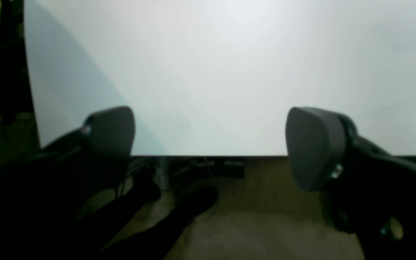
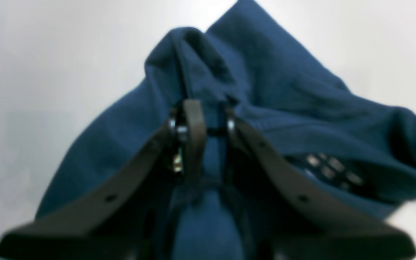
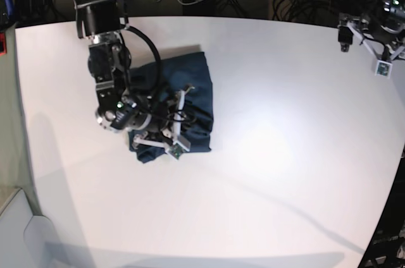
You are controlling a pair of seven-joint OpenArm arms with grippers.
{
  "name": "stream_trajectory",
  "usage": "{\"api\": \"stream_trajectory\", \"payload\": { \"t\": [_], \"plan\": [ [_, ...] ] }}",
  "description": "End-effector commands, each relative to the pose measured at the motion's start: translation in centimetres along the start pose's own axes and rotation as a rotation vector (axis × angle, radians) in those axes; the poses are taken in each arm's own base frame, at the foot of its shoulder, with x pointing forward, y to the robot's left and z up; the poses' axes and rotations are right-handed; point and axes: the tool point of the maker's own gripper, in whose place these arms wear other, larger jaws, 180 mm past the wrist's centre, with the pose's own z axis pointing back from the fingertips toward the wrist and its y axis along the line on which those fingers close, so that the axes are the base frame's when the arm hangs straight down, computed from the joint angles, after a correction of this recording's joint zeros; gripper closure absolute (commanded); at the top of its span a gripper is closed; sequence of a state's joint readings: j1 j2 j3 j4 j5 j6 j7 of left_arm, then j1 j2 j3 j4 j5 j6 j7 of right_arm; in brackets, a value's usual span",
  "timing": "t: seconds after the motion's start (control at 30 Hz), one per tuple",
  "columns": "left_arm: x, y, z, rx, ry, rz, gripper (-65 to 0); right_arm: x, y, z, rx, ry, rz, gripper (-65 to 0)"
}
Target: Layout the t-shirt on the table in an organized manner, then fold the t-shirt properly
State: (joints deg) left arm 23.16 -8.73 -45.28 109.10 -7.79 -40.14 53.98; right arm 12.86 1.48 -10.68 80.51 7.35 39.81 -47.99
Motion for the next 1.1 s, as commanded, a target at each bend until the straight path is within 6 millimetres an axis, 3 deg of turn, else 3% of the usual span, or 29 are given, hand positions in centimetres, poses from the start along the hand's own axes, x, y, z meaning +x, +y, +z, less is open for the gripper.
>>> {"api": "stream_trajectory", "payload": {
  "t": [0.0, 0.17, 0.27, 0.5, 0.63, 0.77, 0.83, 1.07],
  "plan": [
    [1.0, 0.6, 0.4, 0.016, -0.033, -0.014, -65.0, 1.6, -0.2, -0.1, 0.007, -0.049, 0.004, -7.7],
    [0.9, 0.6, 0.4, 0.016, -0.027, -0.016, -65.0, 1.2, 1.3, -3.3, 0.097, -0.054, -0.004, -7.7],
    [0.6, 0.6, 0.5, 0.015, -0.018, -0.017, -65.0, 3.7, 1.0, -3.5, 0.101, -0.119, 0.032, -7.7],
    [0.4, 0.6, 0.5, 0.017, -0.012, -0.019, -65.0, 11.8, -1.4, -0.3, 0.034, -0.346, 0.133, -7.7],
    [0.4, 0.6, 0.5, 0.015, -0.014, -0.018, -65.0, 12.9, -2.5, 2.4, -0.023, -0.394, 0.211, -7.7],
    [0.7, 0.4, 0.3, 0.008, -0.021, -0.017, -65.0, 10.2, -0.6, 3.8, -0.023, -0.391, 0.233, -7.7],
    [1.0, 0.3, 0.2, 0.007, -0.029, -0.014, -65.0, 7.8, 0.0, 3.8, -0.016, -0.351, 0.225, -7.7],
    [2.6, 0.0, -0.2, -0.002, -0.064, -0.017, -65.0, 1.3, -0.4, 1.8, 0.014, -0.203, 0.146, -7.7]
  ]
}}
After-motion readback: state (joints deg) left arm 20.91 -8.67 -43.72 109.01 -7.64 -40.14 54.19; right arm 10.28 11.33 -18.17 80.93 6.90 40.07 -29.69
